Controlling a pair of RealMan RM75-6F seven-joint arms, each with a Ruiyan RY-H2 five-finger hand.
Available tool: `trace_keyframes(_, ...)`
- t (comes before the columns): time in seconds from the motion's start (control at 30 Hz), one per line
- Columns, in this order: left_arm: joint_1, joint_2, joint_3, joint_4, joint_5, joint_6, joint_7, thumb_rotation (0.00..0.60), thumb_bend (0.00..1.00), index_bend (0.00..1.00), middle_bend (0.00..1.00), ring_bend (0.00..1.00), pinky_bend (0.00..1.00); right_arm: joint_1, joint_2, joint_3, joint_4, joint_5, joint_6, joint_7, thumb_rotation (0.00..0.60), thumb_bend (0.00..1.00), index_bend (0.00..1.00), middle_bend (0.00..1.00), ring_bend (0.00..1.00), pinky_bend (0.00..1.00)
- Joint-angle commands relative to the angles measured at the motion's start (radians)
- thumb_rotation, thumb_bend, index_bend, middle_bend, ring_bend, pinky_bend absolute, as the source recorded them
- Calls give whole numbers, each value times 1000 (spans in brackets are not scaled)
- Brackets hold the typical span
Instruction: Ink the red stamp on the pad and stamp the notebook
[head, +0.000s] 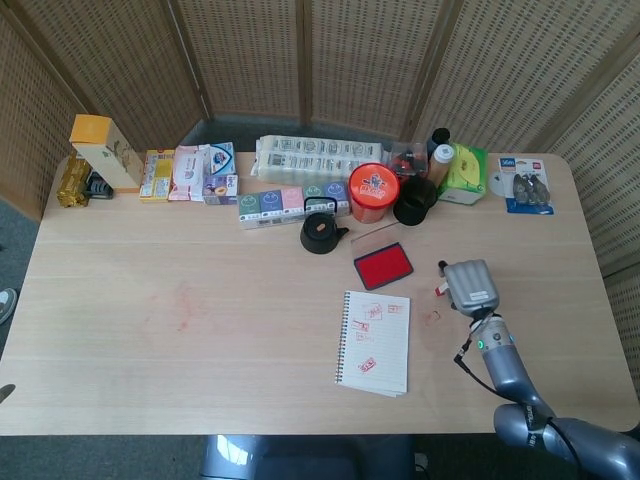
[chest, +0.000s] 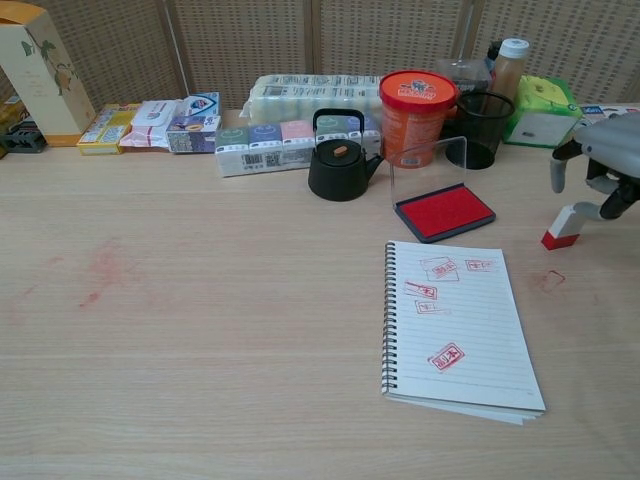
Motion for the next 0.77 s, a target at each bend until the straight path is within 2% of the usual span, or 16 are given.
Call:
trace_keyframes(0.03, 7, 2, 2, 3, 10, 16, -13, 600, 31, 0, 0, 0, 38, -63, 148, -22, -176, -207, 153, 112, 600, 359, 364, 778, 865, 982)
trace_keyframes(0.07, 9, 3, 3, 6, 14, 20, -18, 600, 31, 0, 0, 0, 38, -77, 180, -35, -195, -256, 178, 144, 600, 339, 346, 724, 797, 955)
trace_keyframes(0.1, 10, 3, 3, 7, 17, 23, -21, 600, 31, 0, 0, 0, 38, -89, 201, -44, -208, -293, 205, 162, 600, 303, 315, 626, 669, 890)
trace_keyframes(0.13, 12, 4, 4, 8, 21, 28, -24, 600, 31, 0, 0, 0, 38, -105, 225, -54, -221, -336, 239, 181, 600, 261, 284, 519, 531, 800)
trace_keyframes(0.2, 14, 4, 6, 10, 27, 34, -28, 600, 31, 0, 0, 0, 38, -132, 257, -71, -249, -385, 283, 214, 600, 194, 246, 360, 337, 656)
trace_keyframes(0.23, 16, 4, 6, 10, 30, 38, -29, 600, 31, 0, 0, 0, 38, -148, 275, -80, -267, -407, 305, 236, 600, 155, 233, 286, 254, 574)
trace_keyframes(0.3, 18, 4, 7, 12, 33, 43, -29, 600, 30, 0, 0, 0, 38, -166, 293, -89, -284, -429, 328, 254, 593, 94, 224, 205, 167, 456)
trace_keyframes(0.4, 22, 1, 8, 14, 36, 51, -24, 600, 31, 0, 0, 0, 38, -198, 316, -107, -311, -457, 364, 269, 530, 13, 201, 132, 98, 350)
trace_keyframes(0.5, 31, -8, 5, 15, 33, 68, -1, 600, 30, 0, 0, 0, 38, -257, 327, -134, -336, -485, 429, 272, 500, 0, 182, 95, 52, 286)
trace_keyframes(0.6, 39, -14, 3, 15, 34, 85, 10, 600, 30, 0, 0, 0, 38, -299, 322, -149, -340, -506, 476, 264, 488, 0, 165, 64, 17, 240)
trace_keyframes(0.77, 53, -20, 2, 19, 44, 117, 16, 600, 31, 0, 0, 0, 38, -359, 296, -161, -316, -546, 557, 263, 509, 0, 150, 45, 0, 202)
